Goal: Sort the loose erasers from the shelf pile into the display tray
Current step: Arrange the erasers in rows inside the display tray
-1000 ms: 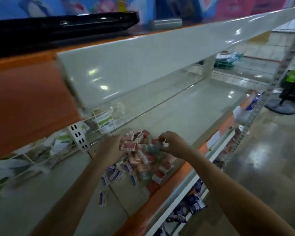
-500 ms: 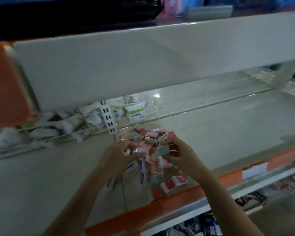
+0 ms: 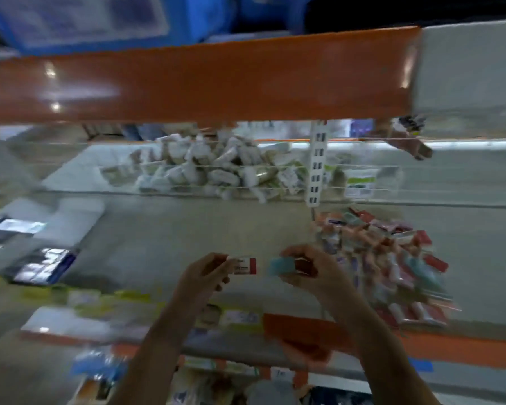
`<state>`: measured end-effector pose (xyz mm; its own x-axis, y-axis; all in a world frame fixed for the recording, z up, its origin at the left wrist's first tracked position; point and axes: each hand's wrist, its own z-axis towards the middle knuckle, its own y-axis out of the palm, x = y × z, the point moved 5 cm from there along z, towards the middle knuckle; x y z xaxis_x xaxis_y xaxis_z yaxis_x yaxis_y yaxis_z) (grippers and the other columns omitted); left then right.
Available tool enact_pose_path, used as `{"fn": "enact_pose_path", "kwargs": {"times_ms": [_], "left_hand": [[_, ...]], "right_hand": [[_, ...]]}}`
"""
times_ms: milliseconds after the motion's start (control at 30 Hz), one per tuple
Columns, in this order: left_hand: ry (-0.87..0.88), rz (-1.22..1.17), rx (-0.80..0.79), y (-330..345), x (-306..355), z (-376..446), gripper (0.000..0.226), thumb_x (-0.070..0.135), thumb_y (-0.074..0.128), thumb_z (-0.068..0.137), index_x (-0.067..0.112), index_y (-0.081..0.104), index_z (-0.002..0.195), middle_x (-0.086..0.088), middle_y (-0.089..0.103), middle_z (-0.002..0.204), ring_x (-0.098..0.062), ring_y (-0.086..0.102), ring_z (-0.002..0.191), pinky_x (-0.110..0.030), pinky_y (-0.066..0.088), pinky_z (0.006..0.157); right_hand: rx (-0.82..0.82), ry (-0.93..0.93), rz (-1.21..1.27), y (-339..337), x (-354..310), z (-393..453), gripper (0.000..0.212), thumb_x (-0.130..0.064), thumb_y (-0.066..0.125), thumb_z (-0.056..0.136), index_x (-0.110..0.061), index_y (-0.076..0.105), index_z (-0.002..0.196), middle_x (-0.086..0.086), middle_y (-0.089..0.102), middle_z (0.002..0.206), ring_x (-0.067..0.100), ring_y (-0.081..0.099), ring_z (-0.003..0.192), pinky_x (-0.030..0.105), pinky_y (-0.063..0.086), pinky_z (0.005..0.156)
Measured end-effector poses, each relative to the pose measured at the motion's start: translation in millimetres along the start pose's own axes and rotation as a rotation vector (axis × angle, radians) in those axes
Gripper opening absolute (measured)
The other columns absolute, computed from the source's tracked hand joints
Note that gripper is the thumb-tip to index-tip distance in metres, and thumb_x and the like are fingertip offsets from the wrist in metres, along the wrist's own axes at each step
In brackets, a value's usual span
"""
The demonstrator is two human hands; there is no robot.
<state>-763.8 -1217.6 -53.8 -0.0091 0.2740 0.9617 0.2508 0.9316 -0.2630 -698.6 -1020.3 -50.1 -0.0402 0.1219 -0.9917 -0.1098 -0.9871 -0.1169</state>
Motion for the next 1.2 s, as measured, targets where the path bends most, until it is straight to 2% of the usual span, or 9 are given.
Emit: {"fn": "enact_pose_path", "kwargs": {"times_ms": [133,267,433,567,667,800,967,1100,1200], "left_hand": [[-0.078,-0.084,0.103,-59.1,-19.9,-32.6,0.013,0.010,0.059,0.089,0.013,0.063,0.077,0.007,0.057,0.049,-0.003,0.051,0.048,-0.012,0.040,0.046],[-0.085,-0.101,0.203,-126.7,-36.8,-68.4,0.015,0.009,0.060,0.089,0.016,0.064,0.075,0.008,0.058,0.047,0.003,0.052,0.046,-0.010,0.040,0.045],[-0.059,0.002,0.237,-192.7,-45.9,-109.1,0.015,0.014,0.058,0.091,0.022,0.065,0.080,0.009,0.062,0.057,0.004,0.054,0.053,-0.021,0.040,0.057],[-0.064,-0.016,0.294,-235.3,-50.2,-123.1,0.011,0.020,0.058,0.091,0.022,0.065,0.083,0.005,0.060,0.065,-0.006,0.055,0.062,-0.024,0.042,0.060],[-0.080,-0.045,0.330,-263.6,-56.6,-120.1,0.011,0.021,0.058,0.091,0.023,0.066,0.083,0.009,0.061,0.060,-0.008,0.055,0.062,-0.025,0.041,0.060],[-0.097,-0.037,0.365,-299.3,-69.4,-103.4,0.010,0.019,0.059,0.090,0.019,0.069,0.089,0.011,0.062,0.061,0.001,0.055,0.056,-0.017,0.041,0.054],[-0.099,-0.016,0.368,-348.1,-85.8,-72.5,0.011,0.019,0.058,0.091,0.021,0.069,0.090,0.009,0.064,0.067,0.002,0.055,0.059,-0.016,0.041,0.056],[-0.115,-0.001,0.381,-389.0,-93.9,-38.2,0.011,0.024,0.058,0.091,0.024,0.069,0.092,0.012,0.069,0.072,-0.004,0.058,0.065,-0.020,0.042,0.061],[-0.111,-0.003,0.394,-414.7,-97.3,-15.0,0.010,0.023,0.058,0.091,0.025,0.068,0.091,0.015,0.068,0.069,-0.004,0.058,0.065,-0.022,0.042,0.062]], "right_hand": [[-0.064,0.014,0.071,66.6,-8.5,-5.0,0.036,0.012,0.068,0.073,-0.019,0.060,0.090,-0.006,0.065,0.092,0.003,0.066,0.082,0.016,0.052,0.071],[-0.168,0.046,0.097,141.6,-18.4,-16.2,0.034,0.011,0.067,0.076,-0.017,0.059,0.093,-0.003,0.065,0.091,-0.002,0.065,0.077,0.019,0.054,0.069],[-0.193,0.031,0.120,215.2,-30.6,-30.0,0.028,0.001,0.067,0.080,-0.021,0.059,0.095,-0.012,0.067,0.089,0.001,0.066,0.081,0.018,0.053,0.065],[-0.221,0.042,0.118,265.4,-38.2,-26.1,0.035,0.004,0.069,0.077,-0.026,0.059,0.092,-0.003,0.068,0.091,0.011,0.066,0.081,0.022,0.055,0.064],[-0.240,0.049,0.140,294.8,-41.9,-15.5,0.035,0.003,0.070,0.076,-0.028,0.061,0.091,-0.004,0.070,0.087,0.019,0.066,0.082,0.023,0.053,0.060],[-0.236,0.059,0.173,329.8,-42.9,10.8,0.037,0.008,0.067,0.076,-0.025,0.062,0.091,-0.006,0.070,0.081,0.013,0.066,0.079,0.038,0.055,0.072],[-0.266,0.010,0.198,374.5,-43.6,56.9,0.032,0.005,0.068,0.077,-0.021,0.062,0.096,-0.006,0.071,0.083,0.009,0.065,0.073,0.018,0.053,0.061],[-0.305,-0.031,0.202,409.3,-52.5,103.4,0.035,0.013,0.063,0.078,-0.018,0.062,0.095,-0.003,0.071,0.080,0.018,0.064,0.074,0.028,0.050,0.065],[-0.324,-0.076,0.171,427.0,-62.2,135.0,0.036,0.017,0.059,0.077,-0.017,0.060,0.091,-0.002,0.070,0.082,0.010,0.067,0.078,0.022,0.051,0.066]]}}
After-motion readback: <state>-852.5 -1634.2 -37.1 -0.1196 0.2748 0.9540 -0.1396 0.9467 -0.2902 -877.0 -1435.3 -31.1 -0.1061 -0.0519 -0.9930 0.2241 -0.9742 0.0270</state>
